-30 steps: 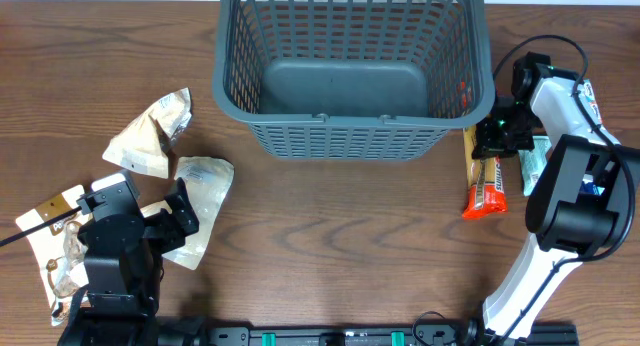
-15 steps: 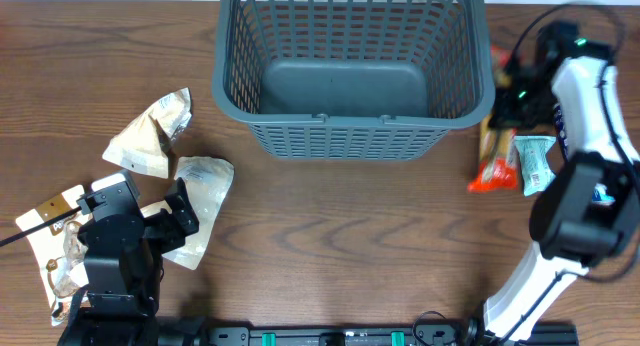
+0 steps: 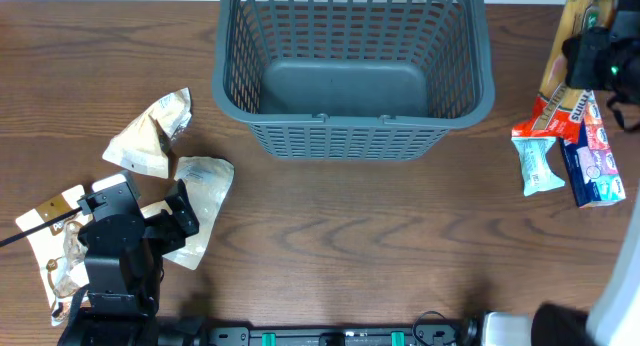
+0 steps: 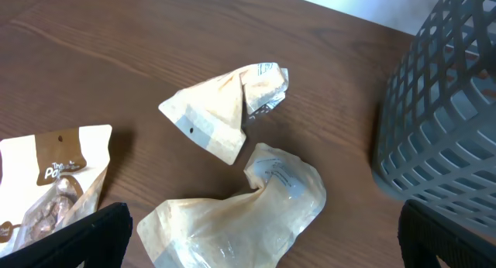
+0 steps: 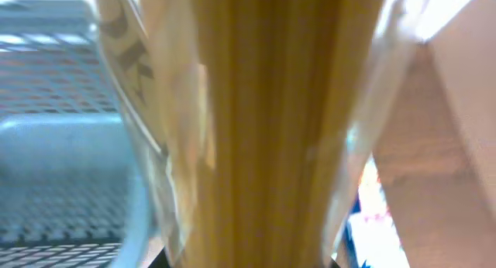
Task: Pack container
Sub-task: 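Lift the spaghetti packet with the right gripper and release it into the basket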
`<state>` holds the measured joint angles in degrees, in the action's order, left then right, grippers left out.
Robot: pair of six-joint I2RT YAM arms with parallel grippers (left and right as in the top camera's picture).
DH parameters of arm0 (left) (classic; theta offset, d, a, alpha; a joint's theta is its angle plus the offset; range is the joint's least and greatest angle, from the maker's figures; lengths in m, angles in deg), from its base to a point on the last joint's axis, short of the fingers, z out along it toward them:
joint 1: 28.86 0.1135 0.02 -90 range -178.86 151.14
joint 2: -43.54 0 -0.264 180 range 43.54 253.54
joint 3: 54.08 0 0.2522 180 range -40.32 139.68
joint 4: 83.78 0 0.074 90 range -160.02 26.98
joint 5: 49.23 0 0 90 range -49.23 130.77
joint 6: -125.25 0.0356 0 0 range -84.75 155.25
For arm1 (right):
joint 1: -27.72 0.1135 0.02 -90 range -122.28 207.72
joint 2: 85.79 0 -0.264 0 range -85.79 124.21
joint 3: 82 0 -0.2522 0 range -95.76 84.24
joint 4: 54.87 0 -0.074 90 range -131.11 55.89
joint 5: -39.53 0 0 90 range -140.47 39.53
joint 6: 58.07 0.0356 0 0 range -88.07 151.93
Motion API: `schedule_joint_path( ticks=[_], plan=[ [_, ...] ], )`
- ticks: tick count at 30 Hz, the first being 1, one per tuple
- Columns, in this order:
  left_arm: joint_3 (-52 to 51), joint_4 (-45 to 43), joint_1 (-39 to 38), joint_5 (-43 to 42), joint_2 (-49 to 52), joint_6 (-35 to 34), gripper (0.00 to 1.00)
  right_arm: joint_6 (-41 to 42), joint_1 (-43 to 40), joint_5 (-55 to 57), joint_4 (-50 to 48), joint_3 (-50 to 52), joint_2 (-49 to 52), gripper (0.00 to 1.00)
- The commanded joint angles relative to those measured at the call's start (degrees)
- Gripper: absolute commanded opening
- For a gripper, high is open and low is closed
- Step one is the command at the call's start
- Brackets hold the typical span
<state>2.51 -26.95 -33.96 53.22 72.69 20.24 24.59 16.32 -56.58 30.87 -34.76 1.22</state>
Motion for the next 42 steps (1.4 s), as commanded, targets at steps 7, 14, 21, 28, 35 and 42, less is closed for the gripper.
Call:
schedule_joint_path(
  ticks=[7,14,21,28,35,42],
  plan=[
    [1.03,-0.02,-0.22,0.87,-0.04,0.09,0.99,-30.38,14.78,-19.52,-1.51,-2.08,-4.68,0.01],
    [1.03,0.74,-0.24,0.85,-0.04,0.09,0.99,-35.60,25.49,-12.94,-12.74,-2.08,2.43,0.01],
    [1.03,1.99,-0.24,0.42,-0.04,0.07,0.99,-51.47,28.39,-13.64,-12.11,-2.05,14.34,0.01],
    [1.03,2.16,-0.24,0.00,-0.04,-0.02,0.99,-52.59,29.07,-11.85,-3.37,-2.05,26.32,0.01],
    [1.03,3.21,-0.24,-0.22,-0.04,-0.79,0.99,-52.57,29.22,-9.73,3.26,-2.05,33.33,0.02],
    [1.01,4.04,-0.24,-0.42,-0.04,-0.79,0.99,-47.89,29.22,-10.82,4.35,-2.05,34.29,0.69]
  ],
)
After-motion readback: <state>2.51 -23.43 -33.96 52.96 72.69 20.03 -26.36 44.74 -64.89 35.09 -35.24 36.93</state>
